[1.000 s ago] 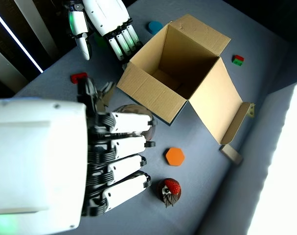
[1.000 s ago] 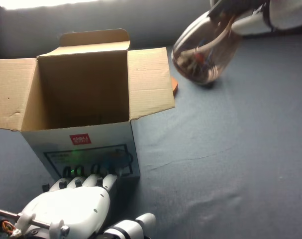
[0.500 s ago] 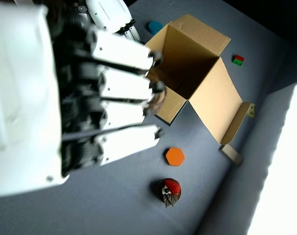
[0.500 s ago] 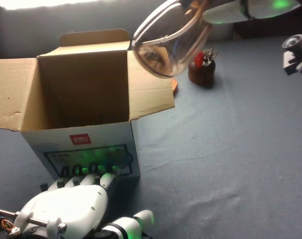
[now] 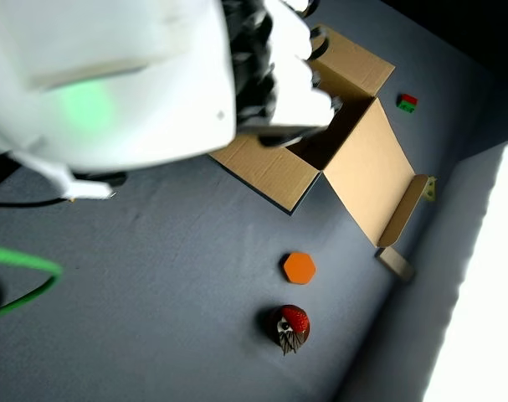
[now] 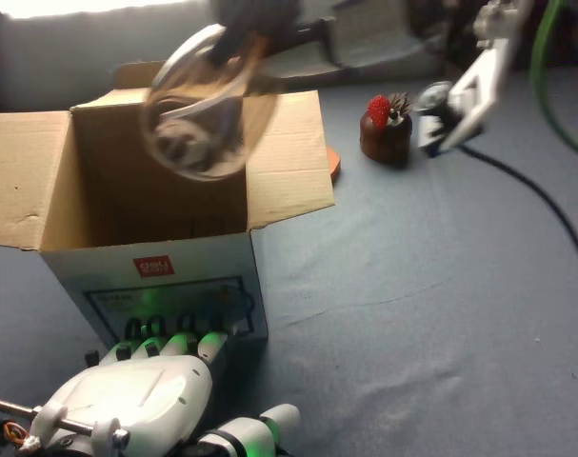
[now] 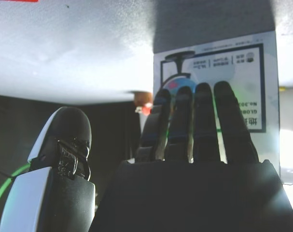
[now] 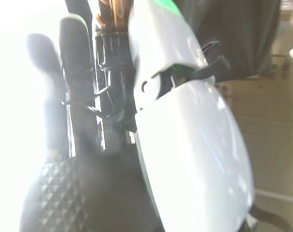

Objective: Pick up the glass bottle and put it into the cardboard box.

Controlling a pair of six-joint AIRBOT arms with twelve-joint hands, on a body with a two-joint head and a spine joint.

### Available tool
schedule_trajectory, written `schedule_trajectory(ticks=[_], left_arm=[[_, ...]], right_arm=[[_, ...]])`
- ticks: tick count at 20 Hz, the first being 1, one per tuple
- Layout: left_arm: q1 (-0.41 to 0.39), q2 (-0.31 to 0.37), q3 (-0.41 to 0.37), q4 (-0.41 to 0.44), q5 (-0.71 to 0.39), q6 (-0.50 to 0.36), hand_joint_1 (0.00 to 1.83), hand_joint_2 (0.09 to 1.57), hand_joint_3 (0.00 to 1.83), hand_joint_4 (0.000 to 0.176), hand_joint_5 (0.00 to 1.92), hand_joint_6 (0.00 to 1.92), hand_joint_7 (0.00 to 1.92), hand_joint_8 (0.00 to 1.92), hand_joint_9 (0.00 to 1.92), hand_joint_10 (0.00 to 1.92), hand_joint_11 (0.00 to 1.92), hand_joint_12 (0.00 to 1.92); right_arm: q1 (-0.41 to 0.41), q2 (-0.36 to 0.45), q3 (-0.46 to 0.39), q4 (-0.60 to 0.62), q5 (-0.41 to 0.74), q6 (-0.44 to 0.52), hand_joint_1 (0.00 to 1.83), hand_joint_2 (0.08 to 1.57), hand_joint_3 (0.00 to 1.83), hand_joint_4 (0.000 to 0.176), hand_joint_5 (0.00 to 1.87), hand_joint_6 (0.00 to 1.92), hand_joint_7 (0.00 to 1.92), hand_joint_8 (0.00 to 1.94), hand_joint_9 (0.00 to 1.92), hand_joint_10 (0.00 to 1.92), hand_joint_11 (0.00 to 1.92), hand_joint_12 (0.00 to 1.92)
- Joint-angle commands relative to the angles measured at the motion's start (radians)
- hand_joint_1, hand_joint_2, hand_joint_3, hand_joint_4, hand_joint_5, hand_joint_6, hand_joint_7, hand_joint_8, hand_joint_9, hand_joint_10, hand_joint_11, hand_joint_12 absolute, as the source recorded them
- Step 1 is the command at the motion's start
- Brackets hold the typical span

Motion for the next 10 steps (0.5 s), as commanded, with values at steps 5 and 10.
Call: schedule_trajectory(ticks=[5, 10], left_arm=[[0.004, 0.004, 0.002, 0.070, -0.046, -0.023, 0.00, 1.25, 0.00, 0.030, 0.00, 0.00, 0.00, 0.00, 0.00, 0.00, 0.00, 0.00], [0.006, 0.005, 0.000, 0.070, -0.048, -0.024, 0.00, 1.25, 0.00, 0.030, 0.00, 0.00, 0.00, 0.00, 0.00, 0.00, 0.00, 0.00]], right_arm=[[0.009, -0.129, 0.083, 0.008, 0.024, -0.085, 1.37, 1.14, 0.00, 0.000, 0.75, 1.28, 1.04, 0.92, 0.86, 1.24, 0.65, 1.52], [-0.009, -0.221, 0.139, -0.019, -0.020, -0.123, 1.36, 1.15, 0.00, 0.000, 0.75, 1.28, 1.03, 0.95, 0.86, 1.25, 0.65, 1.52]])
